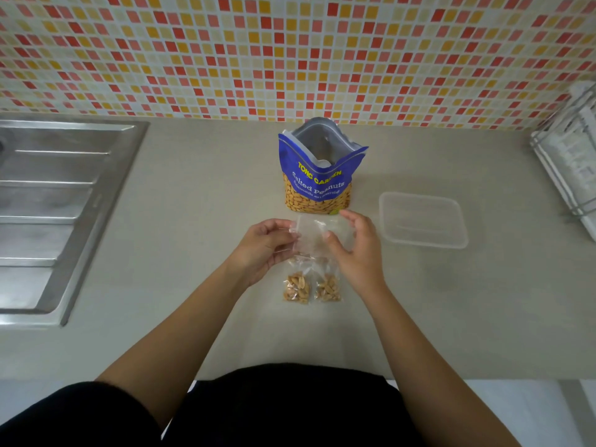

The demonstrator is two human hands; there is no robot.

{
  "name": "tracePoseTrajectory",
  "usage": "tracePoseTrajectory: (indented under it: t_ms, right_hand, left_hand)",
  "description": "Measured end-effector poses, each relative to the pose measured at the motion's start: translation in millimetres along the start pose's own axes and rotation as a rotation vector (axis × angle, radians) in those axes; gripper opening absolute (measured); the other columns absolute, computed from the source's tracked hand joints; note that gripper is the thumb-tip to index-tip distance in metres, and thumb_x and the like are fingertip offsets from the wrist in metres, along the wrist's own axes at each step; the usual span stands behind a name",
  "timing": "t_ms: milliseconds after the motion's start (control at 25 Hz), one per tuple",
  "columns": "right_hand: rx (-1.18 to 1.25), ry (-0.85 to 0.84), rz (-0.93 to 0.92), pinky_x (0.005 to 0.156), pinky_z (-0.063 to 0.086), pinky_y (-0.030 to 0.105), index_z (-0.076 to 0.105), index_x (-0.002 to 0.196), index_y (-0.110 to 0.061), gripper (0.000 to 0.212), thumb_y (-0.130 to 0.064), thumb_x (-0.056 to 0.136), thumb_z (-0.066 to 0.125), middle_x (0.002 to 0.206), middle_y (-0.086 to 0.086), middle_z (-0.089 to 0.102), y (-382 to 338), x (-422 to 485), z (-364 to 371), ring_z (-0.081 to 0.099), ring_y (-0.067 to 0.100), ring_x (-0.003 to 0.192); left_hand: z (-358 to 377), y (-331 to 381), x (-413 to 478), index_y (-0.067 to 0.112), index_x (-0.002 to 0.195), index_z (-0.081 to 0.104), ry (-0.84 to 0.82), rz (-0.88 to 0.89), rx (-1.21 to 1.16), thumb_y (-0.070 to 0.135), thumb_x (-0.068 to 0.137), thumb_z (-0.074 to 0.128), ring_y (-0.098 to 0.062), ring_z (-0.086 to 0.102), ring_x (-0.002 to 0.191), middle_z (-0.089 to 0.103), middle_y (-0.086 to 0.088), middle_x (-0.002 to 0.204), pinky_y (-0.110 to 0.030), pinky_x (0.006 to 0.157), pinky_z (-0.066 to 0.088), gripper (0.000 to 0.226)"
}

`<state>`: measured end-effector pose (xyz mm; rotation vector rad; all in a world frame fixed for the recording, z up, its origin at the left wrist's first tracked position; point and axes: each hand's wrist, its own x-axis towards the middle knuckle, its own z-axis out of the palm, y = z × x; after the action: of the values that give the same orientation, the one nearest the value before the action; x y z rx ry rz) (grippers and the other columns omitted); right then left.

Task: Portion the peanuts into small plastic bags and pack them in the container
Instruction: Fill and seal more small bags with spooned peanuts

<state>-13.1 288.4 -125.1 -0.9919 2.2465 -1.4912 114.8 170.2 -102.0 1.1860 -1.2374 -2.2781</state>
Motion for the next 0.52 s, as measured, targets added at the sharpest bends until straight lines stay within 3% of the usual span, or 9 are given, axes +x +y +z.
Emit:
tracePoseTrajectory:
  t_ms: [40, 120, 280, 520]
  right_hand:
    - [-0.056, 0.038, -0.083, 0.091, 0.042, 0.021, 0.058, 0.115, -0.014, 0.035, -0.017, 0.081, 0.065, 0.107, 0.001, 0.058, -1, -1, 2, 0.055, 0.012, 0.101]
    - [0.012, 0.02, -0.082, 0.083, 0.048, 0.022, 0.062, 0.105, -0.018, 0.021, -0.012, 0.085, 0.061, 0.094, -0.003, 0.063, -13, -3, 3, 0.059, 0.008, 0.087]
    - [0.254, -0.131, 0.155, 0.079, 0.054, 0.027, 0.064, 0.088, -0.033, 0.021, -0.012, 0.089, 0.059, 0.084, -0.006, 0.071, -26, -1, 9, 0.069, 0.008, 0.081]
    - [0.578, -0.163, 0.395, 0.071, 0.052, 0.017, 0.063, 0.094, -0.018, 0.018, -0.003, 0.093, 0.052, 0.087, 0.004, 0.069, -25, 6, 6, 0.069, 0.005, 0.078]
  left_hand:
    - [1, -2, -1, 0.014, 0.085, 0.061, 0.015, 0.022, 0.04, -0.003, 0.084, 0.06, -0.01, 0.064, 0.063, 0.067, 0.001, 0.071, -0.02, 0.064, 0.056, 0.017]
    - [4, -5, -3, 0.013, 0.087, 0.061, 0.014, 0.079, 0.105, -0.004, 0.084, 0.062, -0.014, 0.063, 0.071, 0.064, -0.003, 0.077, -0.022, 0.066, 0.056, 0.017]
    - [13, -3, -5, 0.01, 0.09, 0.064, -0.049, 0.147, 0.155, -0.003, 0.084, 0.062, -0.01, 0.066, 0.073, 0.069, -0.002, 0.078, -0.025, 0.075, 0.056, 0.015]
    - [13, -3, -4, 0.008, 0.099, 0.067, -0.099, 0.106, 0.104, 0.001, 0.09, 0.055, -0.015, 0.061, 0.082, 0.065, -0.01, 0.089, -0.029, 0.085, 0.053, 0.017]
